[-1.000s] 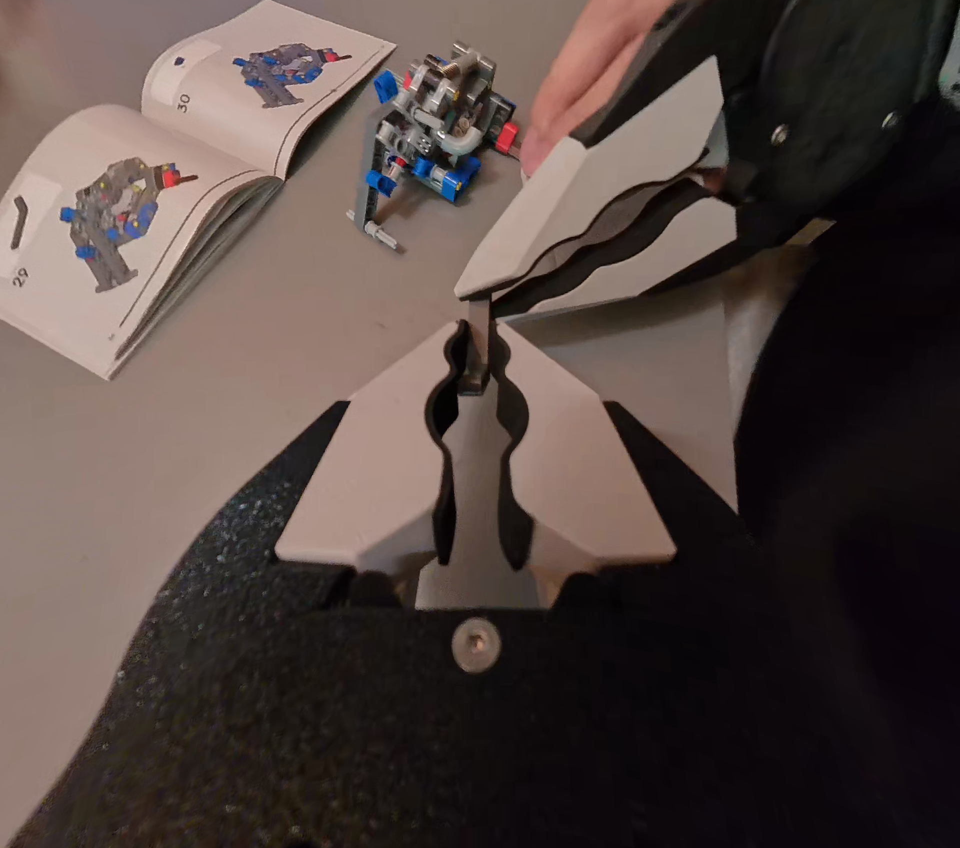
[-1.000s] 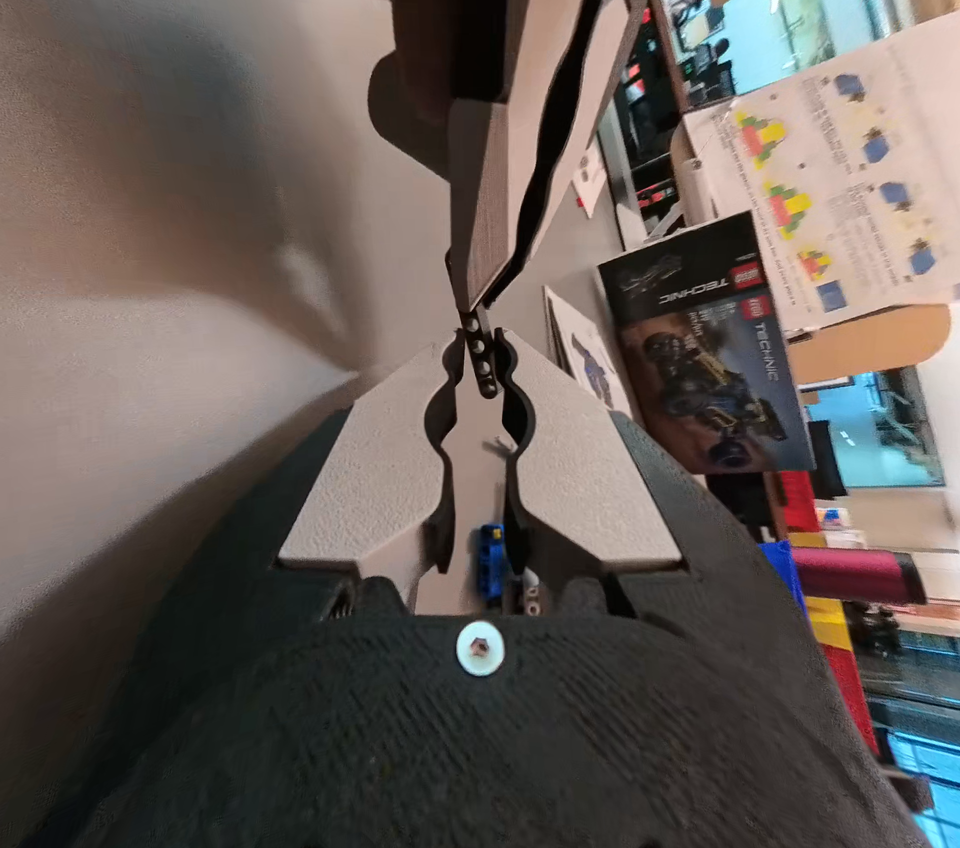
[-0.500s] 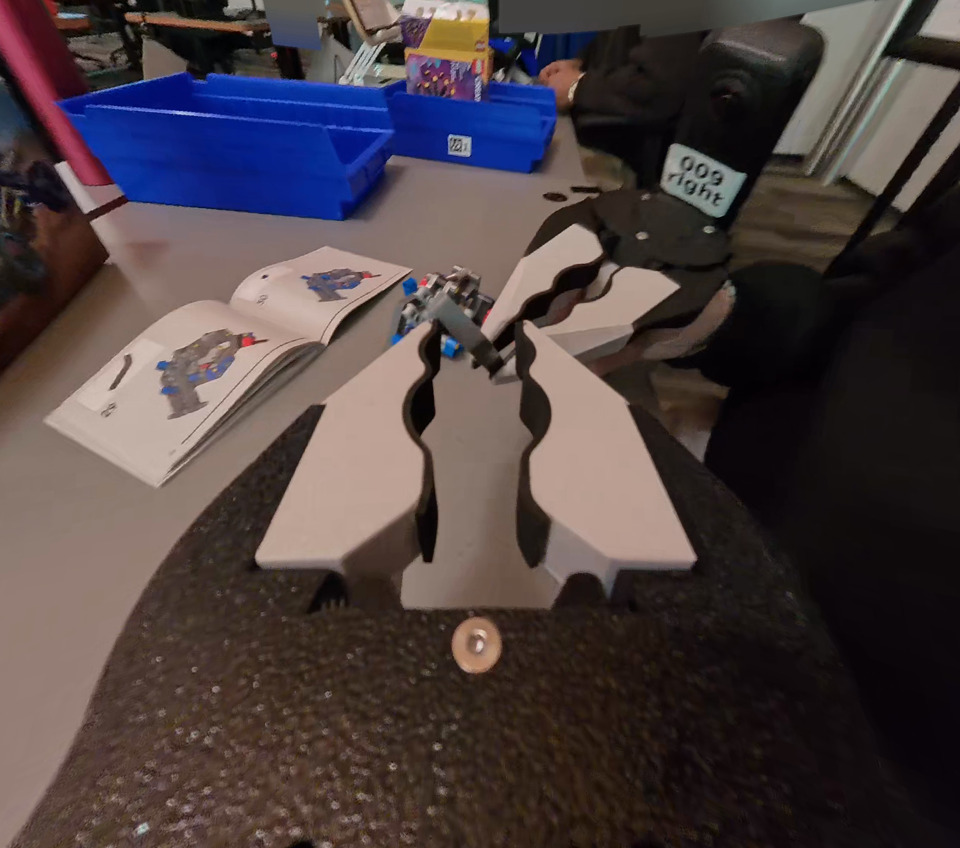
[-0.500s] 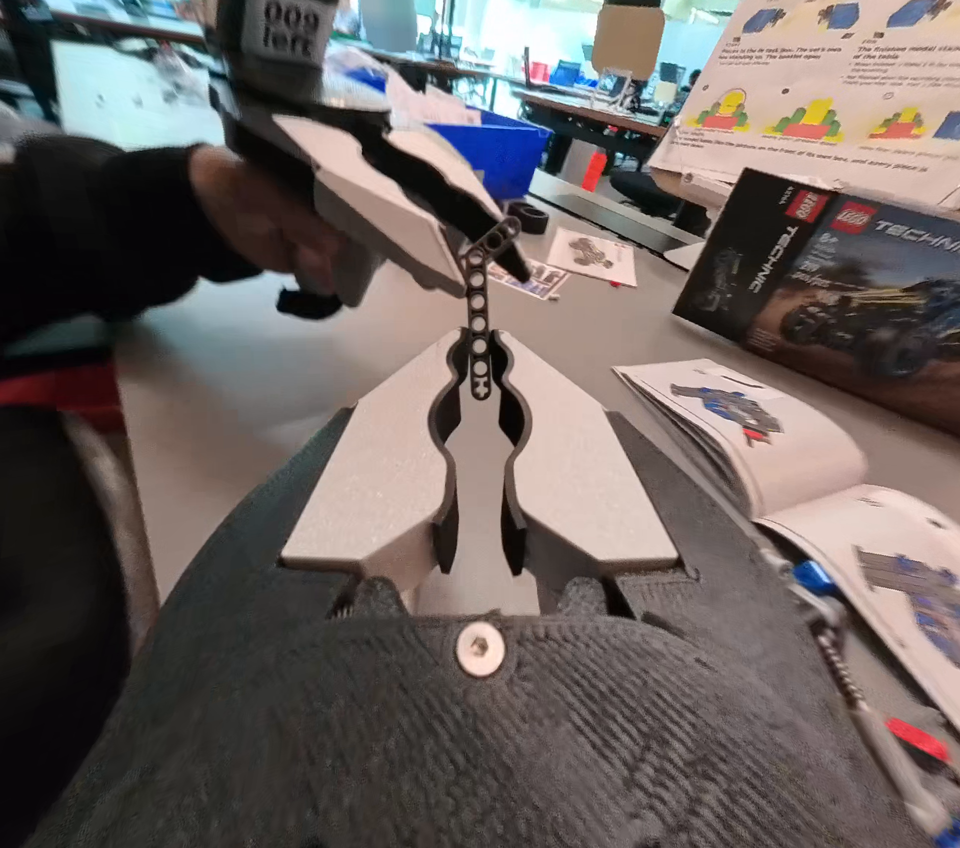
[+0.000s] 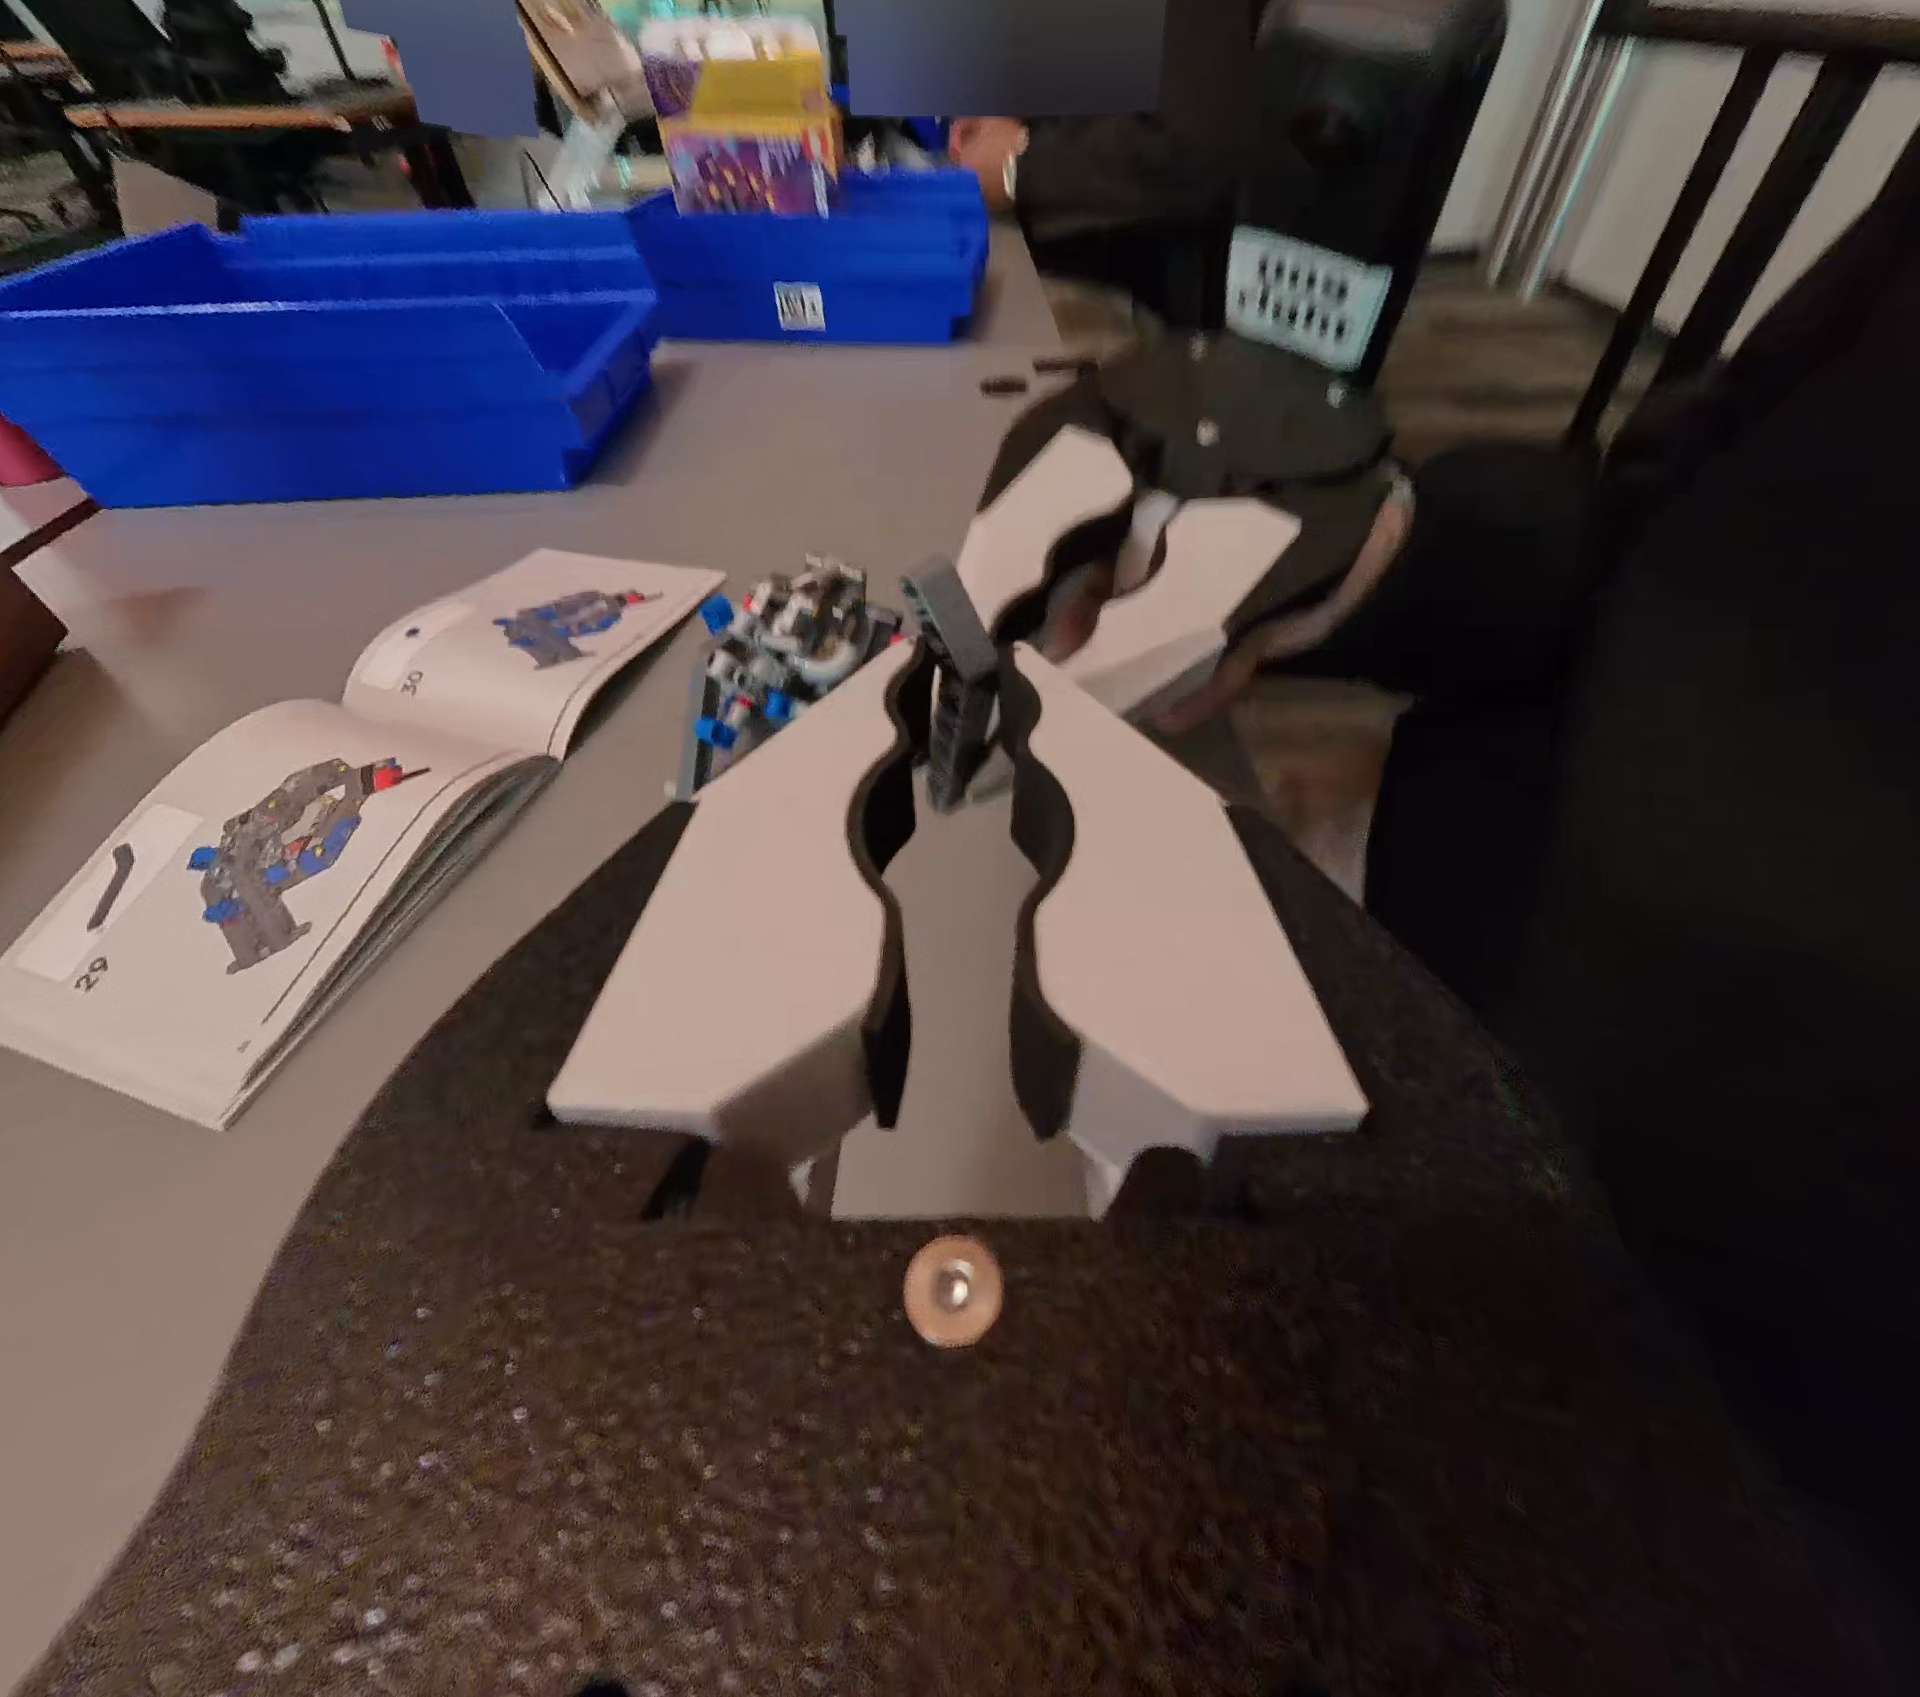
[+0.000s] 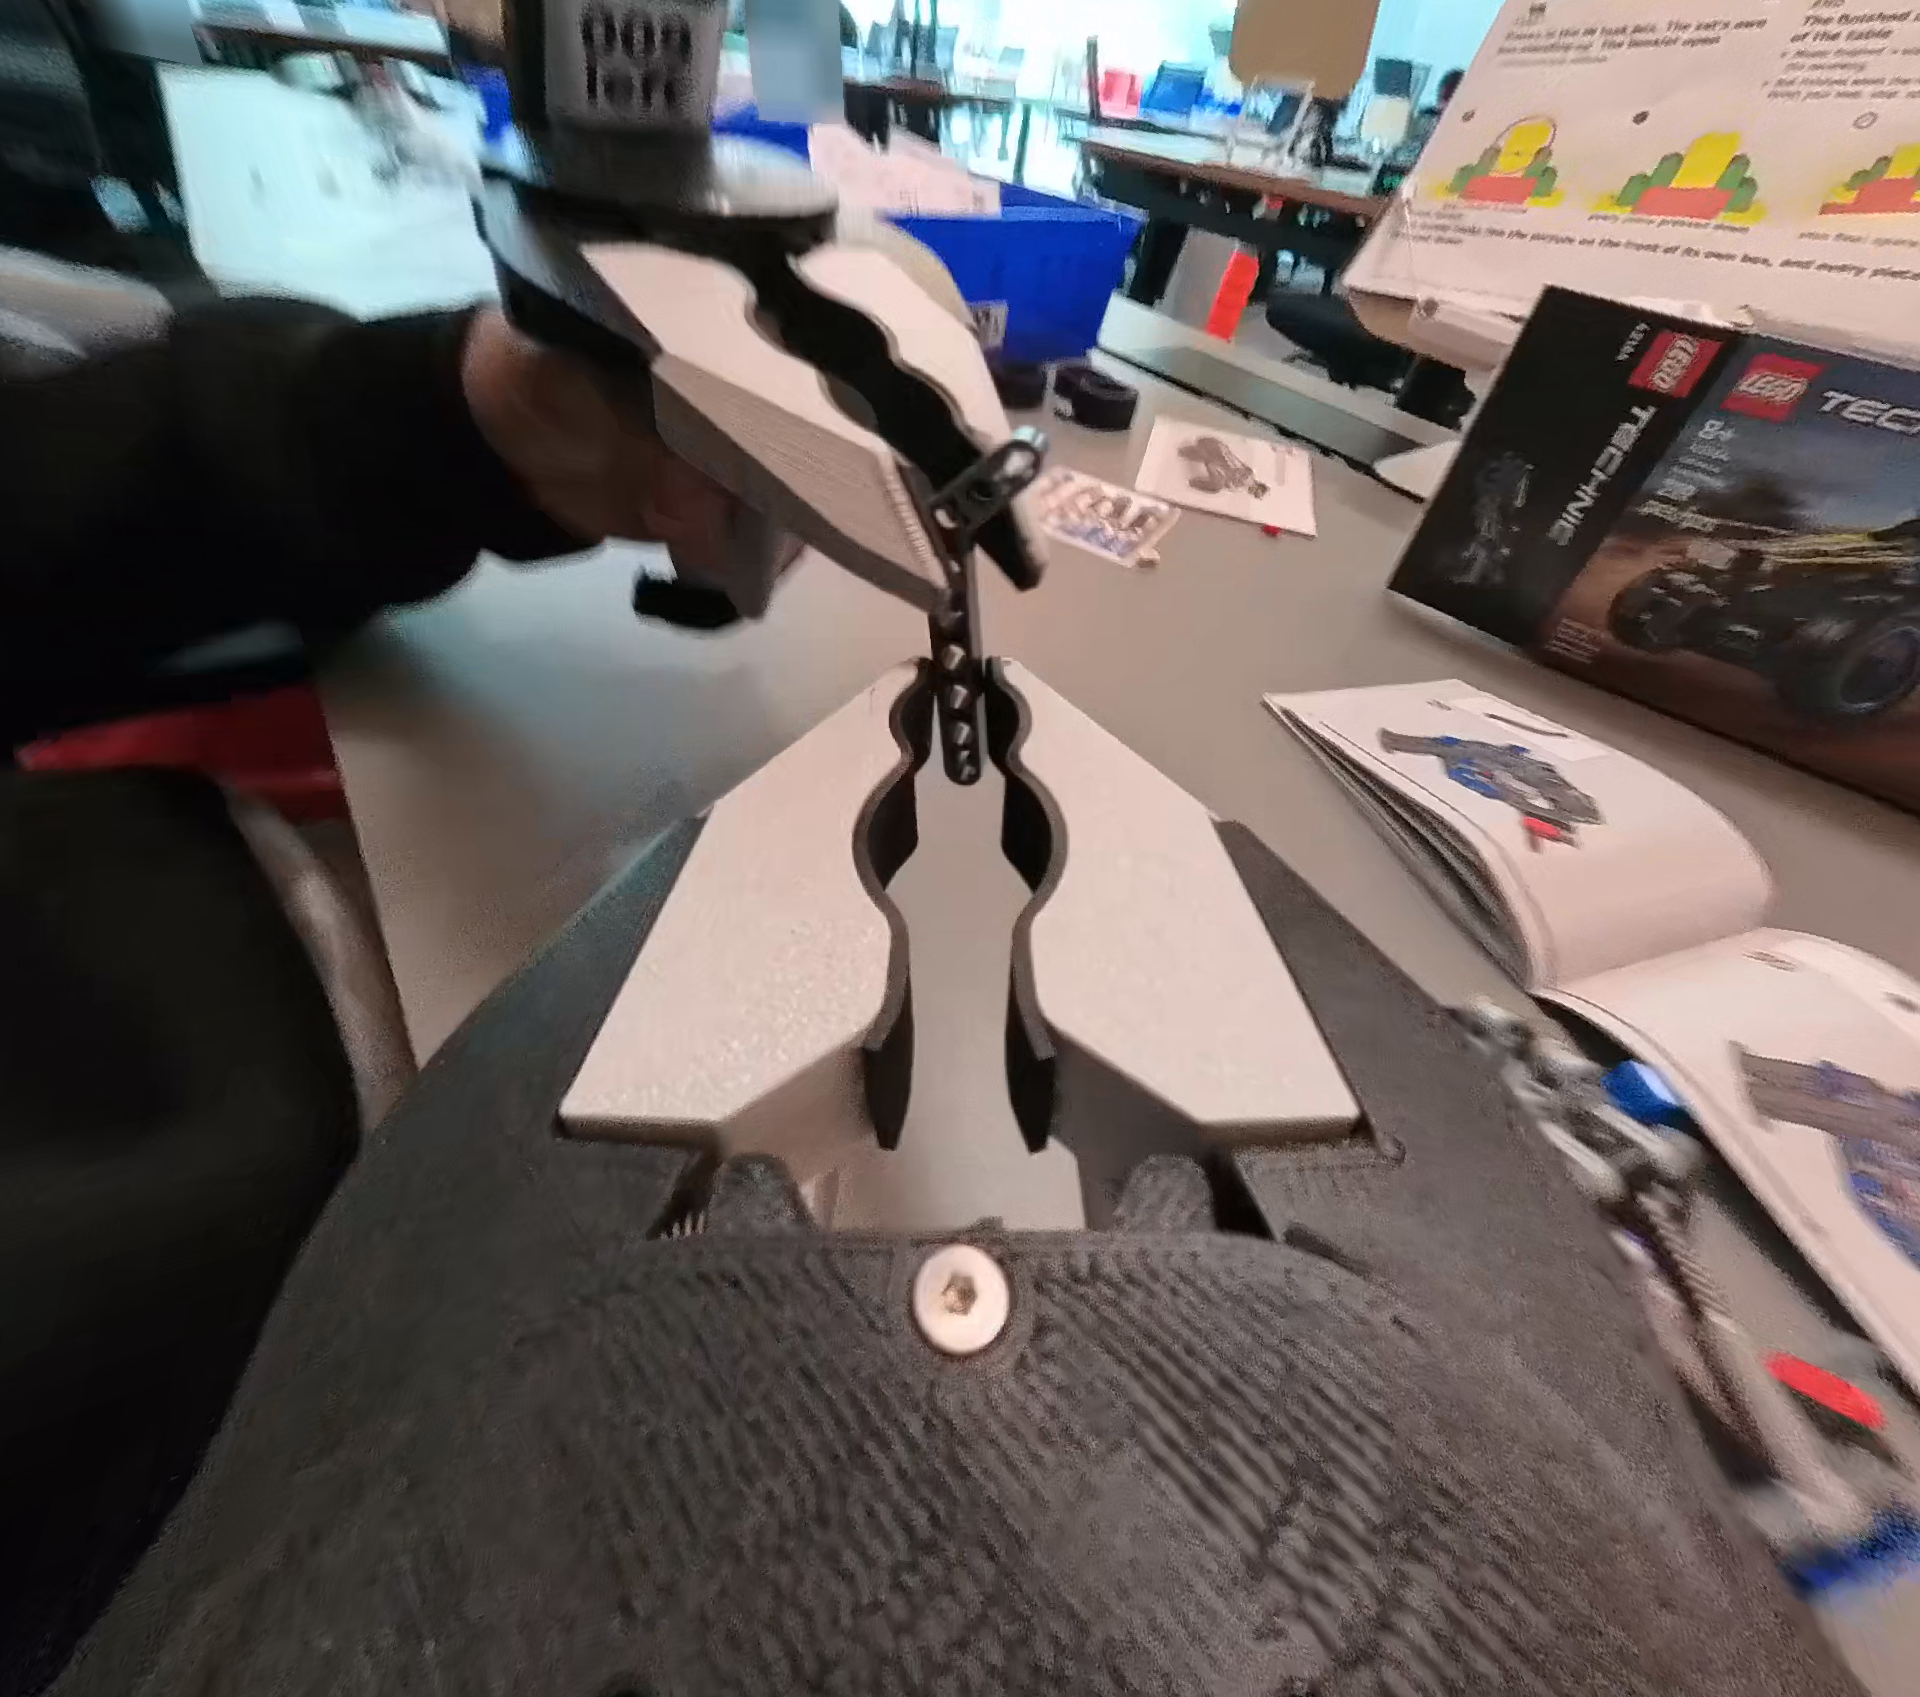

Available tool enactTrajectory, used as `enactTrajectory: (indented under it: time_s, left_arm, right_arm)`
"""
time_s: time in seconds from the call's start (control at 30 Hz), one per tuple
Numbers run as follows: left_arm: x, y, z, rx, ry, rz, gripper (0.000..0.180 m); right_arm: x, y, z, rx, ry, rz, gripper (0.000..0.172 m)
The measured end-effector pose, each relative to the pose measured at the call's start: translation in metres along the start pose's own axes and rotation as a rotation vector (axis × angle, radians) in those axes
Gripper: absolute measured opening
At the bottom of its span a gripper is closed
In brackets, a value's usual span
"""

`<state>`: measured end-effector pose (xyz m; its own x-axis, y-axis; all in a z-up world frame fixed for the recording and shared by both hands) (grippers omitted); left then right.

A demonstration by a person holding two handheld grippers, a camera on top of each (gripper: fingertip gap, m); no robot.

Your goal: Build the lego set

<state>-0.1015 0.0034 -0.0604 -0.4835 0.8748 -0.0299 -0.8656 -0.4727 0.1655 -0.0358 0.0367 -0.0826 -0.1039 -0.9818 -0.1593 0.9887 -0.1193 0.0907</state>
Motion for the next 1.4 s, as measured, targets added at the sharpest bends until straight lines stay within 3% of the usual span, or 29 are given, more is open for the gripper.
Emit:
enactTrajectory:
  time_s: [0.07, 0.17, 0.3, 0.43, 0.53, 0.7, 0.77, 0.83, 0.97, 1.1, 1.17, 1.4]
  left_arm:
    - [0.002, -0.002, -0.008, 0.124, -0.025, -0.006, 0.008]
    - [0.010, -0.008, -0.020, 0.310, -0.071, -0.031, 0.008]
    - [0.019, -0.020, -0.022, 0.437, -0.149, -0.079, 0.008]
    - [0.024, -0.032, -0.022, 0.525, -0.191, -0.154, 0.008]
    - [0.020, -0.038, -0.021, 0.539, -0.187, -0.250, 0.008]
    - [0.017, -0.044, -0.025, 0.584, -0.180, -0.380, 0.008]
    - [0.024, -0.046, -0.025, 0.585, -0.190, -0.355, 0.008]
    - [0.041, -0.048, -0.019, 0.514, -0.190, -0.228, 0.007]
    - [0.048, -0.049, -0.017, 0.411, -0.164, -0.197, 0.007]
    - [0.046, -0.051, -0.028, 0.509, -0.183, -0.224, 0.007]
    - [0.043, -0.052, -0.031, 0.570, -0.207, -0.253, 0.007]
    - [0.043, -0.053, -0.034, 0.675, -0.222, -0.320, 0.006]
  right_arm:
    - [-0.009, 0.008, -0.002, 0.041, 0.086, -0.018, 0.014]
    - [-0.023, 0.017, 0.004, 0.045, 0.087, -0.037, 0.012]
    - [-0.030, 0.019, 0.002, 0.056, 0.094, 0.008, 0.018]
    - [-0.032, 0.019, 0.000, 0.060, 0.161, 0.035, 0.008]
    - [-0.030, 0.023, -0.005, 0.055, 0.264, 0.069, 0.022]
    - [-0.028, 0.028, -0.017, 0.080, 0.384, 0.143, 0.007]
    - [-0.033, 0.027, -0.020, 0.108, 0.374, 0.117, 0.004]
    - [-0.043, 0.024, -0.020, 0.117, 0.307, 0.035, 0.000]
    - [-0.050, 0.023, -0.020, 0.119, 0.175, -0.029, 0.000]
    - [-0.056, 0.025, -0.022, 0.144, 0.184, -0.034, 0.000]
    - [-0.056, 0.025, -0.018, 0.127, 0.182, -0.027, 0.018]
    - [-0.046, 0.021, -0.026, 0.173, 0.279, 0.057, 0.006]
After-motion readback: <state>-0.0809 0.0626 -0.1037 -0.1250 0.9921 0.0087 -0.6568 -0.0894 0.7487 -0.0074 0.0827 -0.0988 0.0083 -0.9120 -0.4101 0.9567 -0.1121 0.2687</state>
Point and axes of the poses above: each gripper's, where its closed fingertips meet, y back along the fingers, z out of its top, x = y × z across the jaws, the point moved 5 cm from there along y, back along the fingers, and after that the axes turned 15 degrees about -z, right-handed, at the moved point
